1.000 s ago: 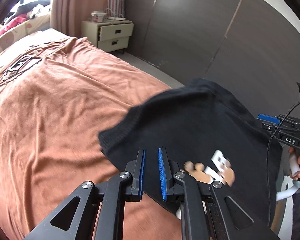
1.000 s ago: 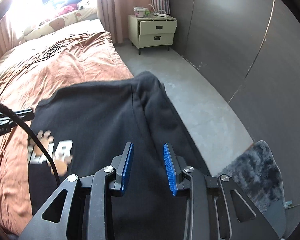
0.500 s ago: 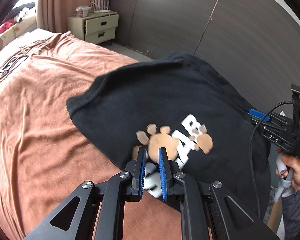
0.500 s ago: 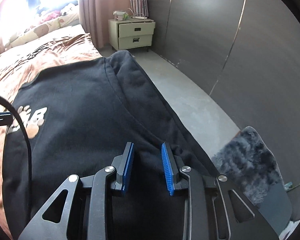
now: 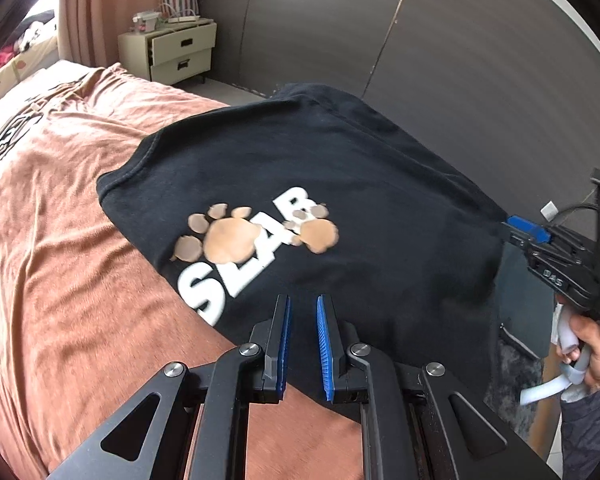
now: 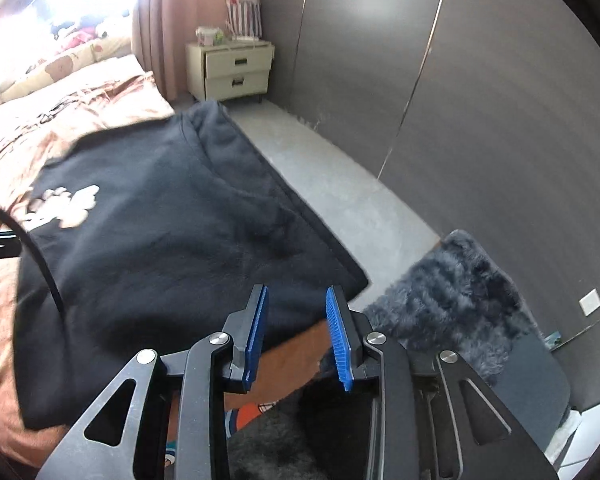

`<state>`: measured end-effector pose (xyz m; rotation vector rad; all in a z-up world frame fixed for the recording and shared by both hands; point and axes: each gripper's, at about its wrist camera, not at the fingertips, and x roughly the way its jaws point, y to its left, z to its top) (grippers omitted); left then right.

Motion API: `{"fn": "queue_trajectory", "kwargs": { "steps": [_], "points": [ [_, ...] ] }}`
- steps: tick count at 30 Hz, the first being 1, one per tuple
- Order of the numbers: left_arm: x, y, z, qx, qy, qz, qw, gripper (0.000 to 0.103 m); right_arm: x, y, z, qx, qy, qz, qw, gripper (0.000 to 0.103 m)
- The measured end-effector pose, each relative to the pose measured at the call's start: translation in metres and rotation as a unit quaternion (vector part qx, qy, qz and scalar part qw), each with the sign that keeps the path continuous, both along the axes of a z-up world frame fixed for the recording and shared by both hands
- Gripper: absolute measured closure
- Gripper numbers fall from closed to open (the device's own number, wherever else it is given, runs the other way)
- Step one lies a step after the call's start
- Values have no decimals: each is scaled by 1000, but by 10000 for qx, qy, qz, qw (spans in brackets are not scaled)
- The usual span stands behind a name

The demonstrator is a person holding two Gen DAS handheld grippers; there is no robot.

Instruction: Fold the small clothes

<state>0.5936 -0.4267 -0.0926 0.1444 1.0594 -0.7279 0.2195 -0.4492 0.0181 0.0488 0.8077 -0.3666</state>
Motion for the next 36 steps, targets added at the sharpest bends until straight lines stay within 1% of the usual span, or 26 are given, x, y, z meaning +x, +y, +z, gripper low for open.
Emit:
{"fn": "queue_trajectory", "kwargs": {
  "steps": [3, 8, 9, 10, 11, 12, 13, 15, 17, 18, 19, 20, 21, 22, 23, 24, 26, 28, 31, 36],
  "points": [
    [-12, -1, 12, -40, -26, 3, 10000, 89, -21, 9, 20, 33, -214, 41, 9998, 76],
    [-35, 6, 37, -117, -160, 27, 9998, 87, -60, 30, 43, -45, -456, 59, 9989, 75],
    [-40, 9, 43, -130, -194, 43, 9997, 82, -68, 36, 49, -64, -524, 72, 9986, 75],
    [-43, 12, 47, -150, -233, 61, 9996, 74, -78, 40, 53, -70, -567, 79, 9983, 75],
    [-49, 16, 53, -174, -289, 88, 9994, 70, -86, 45, 58, -67, -603, 94, 9981, 70],
    [-56, 21, 61, -201, -374, 124, 9990, 63, -97, 50, 61, -71, -637, 98, 9979, 68],
    [-60, 23, 65, -216, -422, 139, 9988, 59, -108, 56, 66, -107, -694, 105, 9975, 62],
    [-74, 35, 78, -249, -558, 172, 9980, 55, -127, 68, 74, -165, -831, 117, 9963, 55],
    [-88, 47, 88, -254, -664, 218, 9972, 49, -135, 75, 76, -136, -948, 146, 9953, 34],
    [-94, 54, 92, -260, -713, 256, 9968, 41, -140, 79, 78, -115, -1001, 161, 9948, 30],
    [-97, 58, 96, -273, -747, 291, 9964, 30, -148, 86, 80, -83, -1054, 182, 9942, 25],
    [-103, 66, 101, -302, -797, 351, 9957, 23, -153, 91, 81, -66, -1074, 194, 9940, 23],
    [-109, 75, 106, -342, -869, 427, 9947, 12, -158, 97, 83, -67, -1083, 199, 9939, 22],
    [-114, 82, 111, -370, -939, 491, 9937, 4, -163, 101, 84, -95, -1088, 192, 9938, 22],
    [-119, 89, 116, -395, -1022, 560, 9924, 1, -169, 107, 85, -136, -1116, 191, 9935, 20],
    [-127, 99, 122, -422, -1126, 638, 9907, 0, -174, 112, 87, -160, -1150, 182, 9931, 19],
    [-135, 111, 128, -417, -1179, 726, 9895, 0, -188, 121, 90, -106, -1256, 190, 9918, 8],
    [-146, 125, 133, -440, -1174, 819, 9887, 0, -203, 132, 93, -55, -1347, 194, 9907, 1],
    [-164, 145, 140, -487, -1196, 924, 9873, 0, -224, 143, 97, 8, -1491, 190, 9886, 0],
    [-203, 185, 154, -639, -1344, 1098, 9828, 0, -259, 166, 103, 87, -1652, 309, 9857, 0]
  ]
}}
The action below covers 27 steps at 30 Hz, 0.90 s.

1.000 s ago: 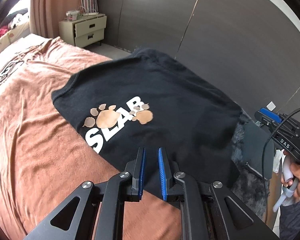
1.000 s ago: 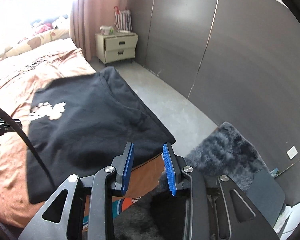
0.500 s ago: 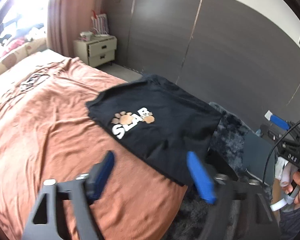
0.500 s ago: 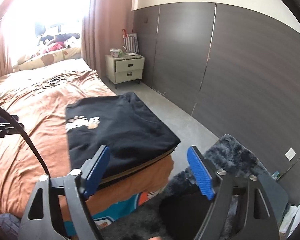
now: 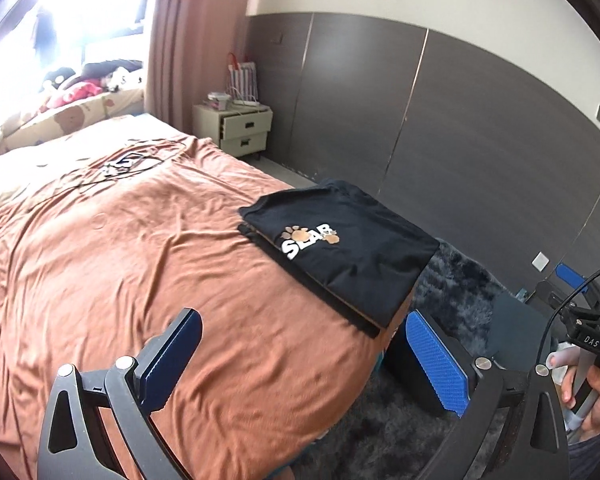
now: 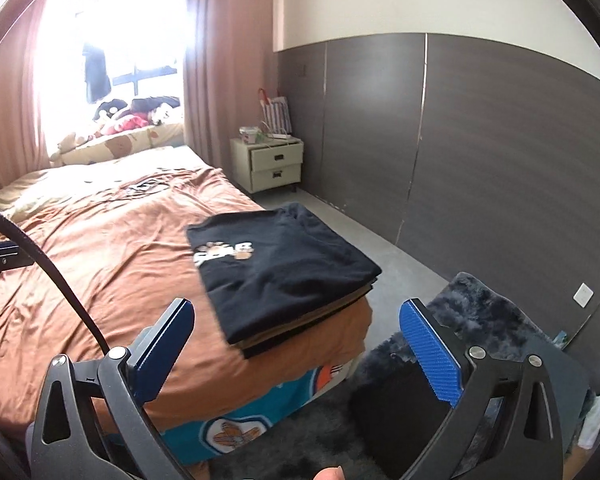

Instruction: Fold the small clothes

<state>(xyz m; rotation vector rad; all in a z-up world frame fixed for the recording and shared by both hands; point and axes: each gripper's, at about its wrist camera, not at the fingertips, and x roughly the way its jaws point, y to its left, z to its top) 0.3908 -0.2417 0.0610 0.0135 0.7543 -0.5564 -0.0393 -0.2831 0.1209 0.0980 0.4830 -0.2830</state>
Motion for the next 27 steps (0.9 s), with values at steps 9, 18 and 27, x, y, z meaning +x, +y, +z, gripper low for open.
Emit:
{"fn": "queue_trajectory", "kwargs": {
  "steps": [9, 18, 27],
  "points": [
    [-77, 79, 30, -121, -479, 439, 9978, 0, -46, 39, 10, 104, -124, 482, 9987, 0],
    [-149, 131, 41, -1, -852, 857, 9927, 0, -87, 59, 14, 191, -266, 956, 9949, 0],
    [-213, 170, 35, -120, -1056, 1281, 9861, 0, -121, 70, 1, 263, -466, 1329, 9897, 0]
  ]
}}
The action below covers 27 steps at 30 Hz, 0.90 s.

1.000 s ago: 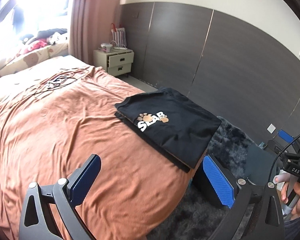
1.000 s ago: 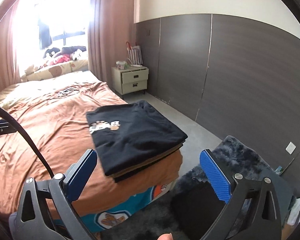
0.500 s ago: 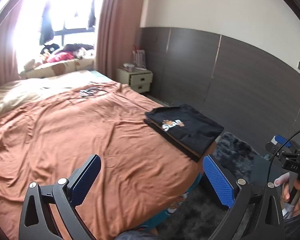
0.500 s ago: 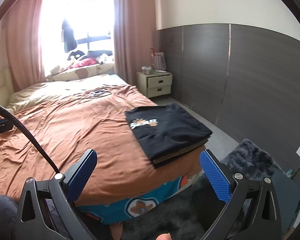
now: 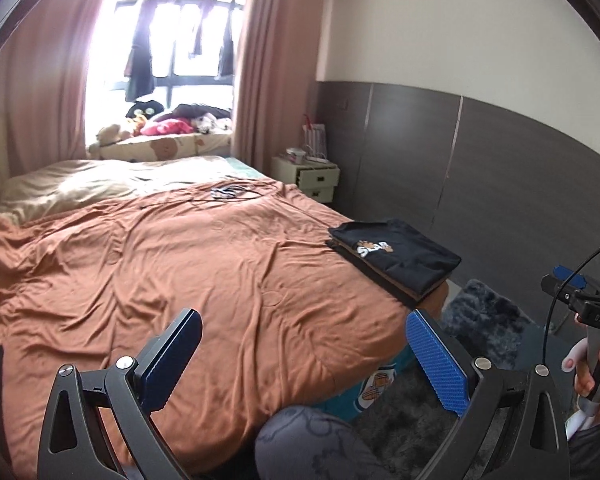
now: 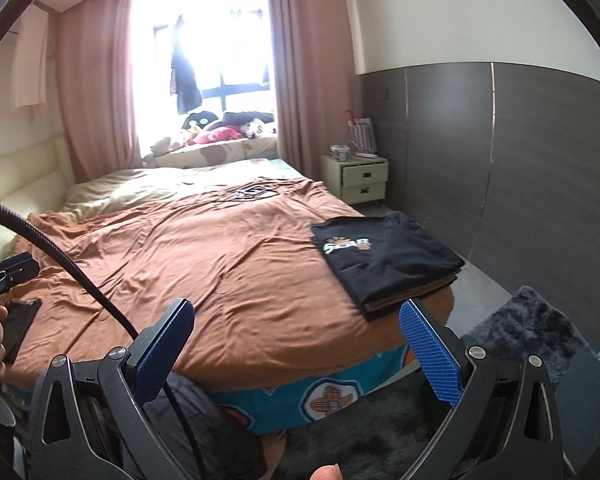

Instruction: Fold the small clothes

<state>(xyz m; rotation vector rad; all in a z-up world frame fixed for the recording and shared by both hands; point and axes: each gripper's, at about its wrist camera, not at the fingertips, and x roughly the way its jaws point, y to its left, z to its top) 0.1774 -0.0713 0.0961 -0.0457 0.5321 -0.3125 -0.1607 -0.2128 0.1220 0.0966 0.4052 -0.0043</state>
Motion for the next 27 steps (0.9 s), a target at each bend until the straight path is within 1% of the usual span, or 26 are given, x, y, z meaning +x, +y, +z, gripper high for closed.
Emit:
{"fn": "queue_trajectory", "kwargs": {
  "steps": [4, 8, 13, 16, 22, 27],
  "points": [
    [-28, 21, -6, -178, -54, 185, 9997, 0, -12, 5, -9, -40, -30, 156, 9999, 0],
    [-53, 39, -15, -153, -109, 405, 9990, 0, -20, 11, -16, -69, -70, 312, 9995, 0],
    [-82, 60, -27, -60, -274, 671, 9974, 0, -28, 13, -28, -97, -102, 434, 9990, 0],
    [-99, 66, -31, 66, -404, 784, 9961, 0, -32, 12, -37, -87, -163, 478, 9987, 0],
    [-126, 76, -42, 126, -551, 965, 9937, 0, -41, 13, -59, -64, -138, 493, 9987, 0],
    [-135, 80, -51, 125, -568, 1015, 9931, 0, -44, 15, -71, 42, -107, 484, 9988, 0]
  ]
}}
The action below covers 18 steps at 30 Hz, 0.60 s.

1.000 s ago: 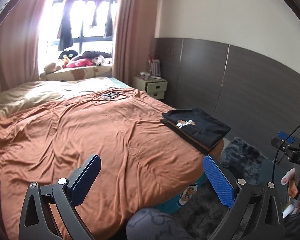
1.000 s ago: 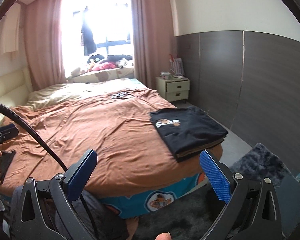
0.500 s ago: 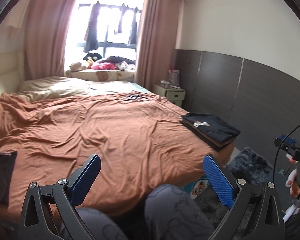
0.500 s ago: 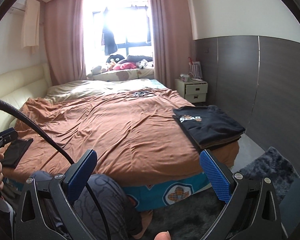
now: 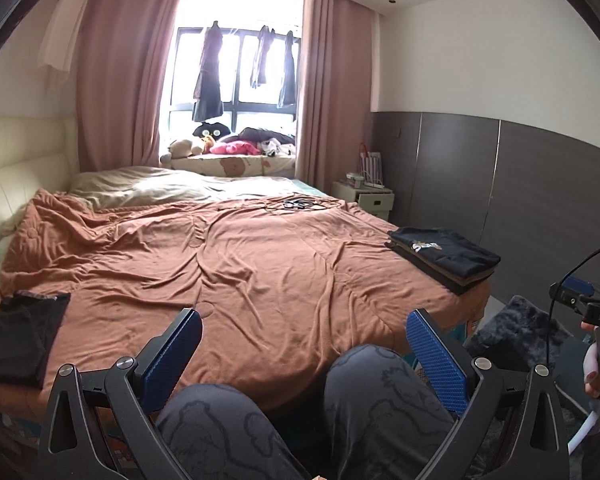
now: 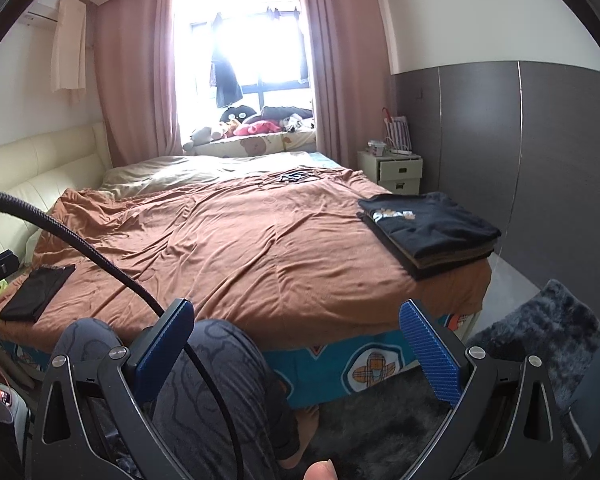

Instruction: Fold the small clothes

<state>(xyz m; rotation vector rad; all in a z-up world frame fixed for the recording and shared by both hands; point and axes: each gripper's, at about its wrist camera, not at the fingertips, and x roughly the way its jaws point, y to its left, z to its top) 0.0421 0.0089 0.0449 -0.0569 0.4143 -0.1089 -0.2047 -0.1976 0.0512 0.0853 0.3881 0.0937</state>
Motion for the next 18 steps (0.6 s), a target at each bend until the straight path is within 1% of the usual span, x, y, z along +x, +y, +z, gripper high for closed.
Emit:
{"fn": "queue_trajectory", "kwargs": {
  "steps": [7, 18],
  "points": [
    [-6, 3, -5, 7, 14, 54, 10000, 0, -8, 12, -3, 39, -70, -51, 10000, 0],
    [-9, 4, -6, 30, 13, 109, 9999, 0, -11, 22, -6, 30, -37, -47, 10000, 0]
  ]
}}
